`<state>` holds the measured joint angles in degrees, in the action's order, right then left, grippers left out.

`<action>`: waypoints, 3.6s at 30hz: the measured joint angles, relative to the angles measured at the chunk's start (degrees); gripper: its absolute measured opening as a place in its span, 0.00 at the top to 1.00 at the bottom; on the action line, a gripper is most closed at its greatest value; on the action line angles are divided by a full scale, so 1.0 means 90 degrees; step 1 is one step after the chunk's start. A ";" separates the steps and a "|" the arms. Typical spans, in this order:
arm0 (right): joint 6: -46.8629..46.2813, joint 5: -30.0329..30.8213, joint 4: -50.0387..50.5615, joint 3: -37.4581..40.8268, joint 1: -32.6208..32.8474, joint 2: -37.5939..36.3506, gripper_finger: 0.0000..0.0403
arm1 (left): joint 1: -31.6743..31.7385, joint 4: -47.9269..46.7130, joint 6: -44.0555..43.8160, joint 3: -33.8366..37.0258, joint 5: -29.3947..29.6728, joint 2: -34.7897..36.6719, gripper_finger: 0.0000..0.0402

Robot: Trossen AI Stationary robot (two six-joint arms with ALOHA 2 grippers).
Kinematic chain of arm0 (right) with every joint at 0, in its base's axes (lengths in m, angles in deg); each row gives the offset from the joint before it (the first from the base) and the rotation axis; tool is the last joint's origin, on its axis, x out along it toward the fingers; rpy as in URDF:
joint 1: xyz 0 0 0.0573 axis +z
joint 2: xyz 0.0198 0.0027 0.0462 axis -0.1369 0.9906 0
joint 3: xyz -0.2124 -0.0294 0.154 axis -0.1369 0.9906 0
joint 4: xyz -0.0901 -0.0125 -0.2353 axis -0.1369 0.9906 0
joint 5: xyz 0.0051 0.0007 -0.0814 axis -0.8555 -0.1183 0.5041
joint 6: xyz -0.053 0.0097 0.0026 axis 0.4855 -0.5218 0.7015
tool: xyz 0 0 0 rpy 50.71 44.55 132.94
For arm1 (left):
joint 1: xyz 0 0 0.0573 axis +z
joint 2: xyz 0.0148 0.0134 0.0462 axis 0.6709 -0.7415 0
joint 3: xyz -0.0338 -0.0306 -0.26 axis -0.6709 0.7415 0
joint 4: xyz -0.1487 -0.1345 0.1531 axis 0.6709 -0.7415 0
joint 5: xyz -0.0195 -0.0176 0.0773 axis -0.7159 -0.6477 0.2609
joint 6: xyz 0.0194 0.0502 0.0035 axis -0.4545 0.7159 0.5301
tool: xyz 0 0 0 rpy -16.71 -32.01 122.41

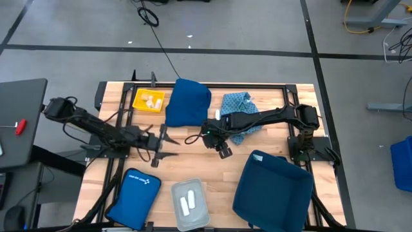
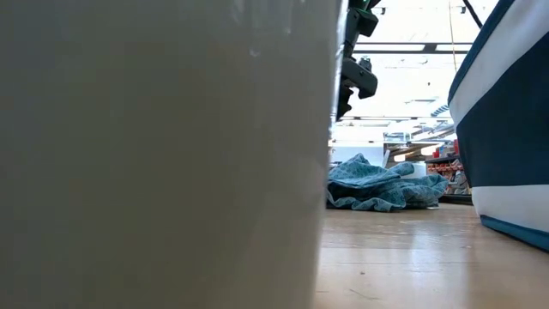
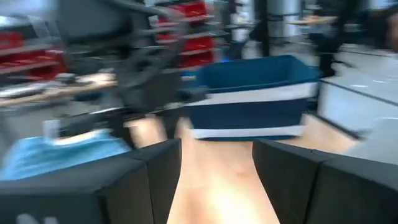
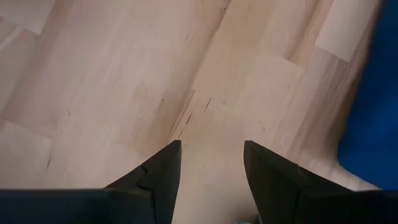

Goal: Pick & place medical supplies in basket/bin
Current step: Put the white bandage into the gray bin

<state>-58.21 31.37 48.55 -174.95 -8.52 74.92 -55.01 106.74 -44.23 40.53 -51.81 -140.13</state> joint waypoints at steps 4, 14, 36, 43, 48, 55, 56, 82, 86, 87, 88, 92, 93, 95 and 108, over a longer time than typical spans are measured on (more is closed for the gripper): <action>0.0482 0.0135 -0.0033 0.0000 -0.0076 0.0000 0.55 | 0.0378 0.0429 0.0257 0.0295 0.0616 0.0008 0.50; 0.0970 0.1292 -0.0337 0.0000 -0.0617 0.0000 0.50 | 0.1190 0.0436 0.0536 0.0343 0.0575 0.0003 0.50; -0.2938 0.0177 -0.1173 0.0000 -0.2266 0.0002 0.35 | 0.1609 0.0436 0.0456 0.0343 0.0283 -0.0007 0.50; -0.3867 0.0379 -0.0956 -0.0002 -0.2325 0.0143 0.35 | 0.1609 0.0435 0.0358 0.0343 0.0282 -0.0007 0.50; -0.4130 0.0361 -0.0471 0.0000 -0.2385 0.0605 0.35 | 0.1609 0.0456 0.0357 0.0340 0.0255 -0.0007 0.50; -0.4185 0.0318 -0.0433 0.0000 -0.2415 0.0862 0.35 | 0.1603 0.0454 0.0357 0.0340 0.0184 -0.0007 0.50; -0.4188 0.0331 -0.0384 0.0000 -0.2416 0.0872 0.35 | 0.1604 0.0453 0.0358 0.0340 0.0153 -0.0007 0.50; -0.3054 0.0757 -0.0802 -0.0002 -0.1808 0.1188 0.94 | 0.1607 0.0436 0.0381 0.0340 0.0117 -0.0007 0.50; -0.2943 0.0927 -0.0801 -0.0002 -0.1592 0.1188 0.94 | 0.1607 0.0423 0.0381 0.0340 0.0117 -0.0007 0.50; -0.2932 0.0925 -0.0800 -0.0002 -0.1541 0.1188 0.94 | 0.1607 0.0409 0.0381 0.0340 0.0117 -0.0007 0.50; -0.2911 0.0925 -0.0799 -0.0002 -0.1486 0.1188 0.94 | 0.1607 0.0384 0.0381 0.0340 0.0117 -0.0007 0.50; -0.2816 0.0913 -0.0760 0.0000 -0.1228 0.1153 0.94 | 0.1607 0.0286 0.0360 0.0340 0.0117 -0.0007 0.50; -0.2793 0.0894 -0.0759 0.0001 -0.1157 0.1140 0.94 | 0.1607 0.0269 0.0360 0.0340 0.0117 -0.0007 0.50; -0.2792 0.0902 -0.0744 0.0005 -0.1028 0.1086 0.94 | 0.1607 0.0232 0.0356 0.0340 0.0117 -0.0007 0.50; -0.2166 0.1054 -0.1971 0.0007 -0.0112 0.0775 0.94 | 0.1607 0.0062 0.0252 0.0338 0.0119 -0.0007 0.50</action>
<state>-77.70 40.86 30.81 -174.88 -9.53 81.90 -40.56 107.30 -41.96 43.57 -50.74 -140.19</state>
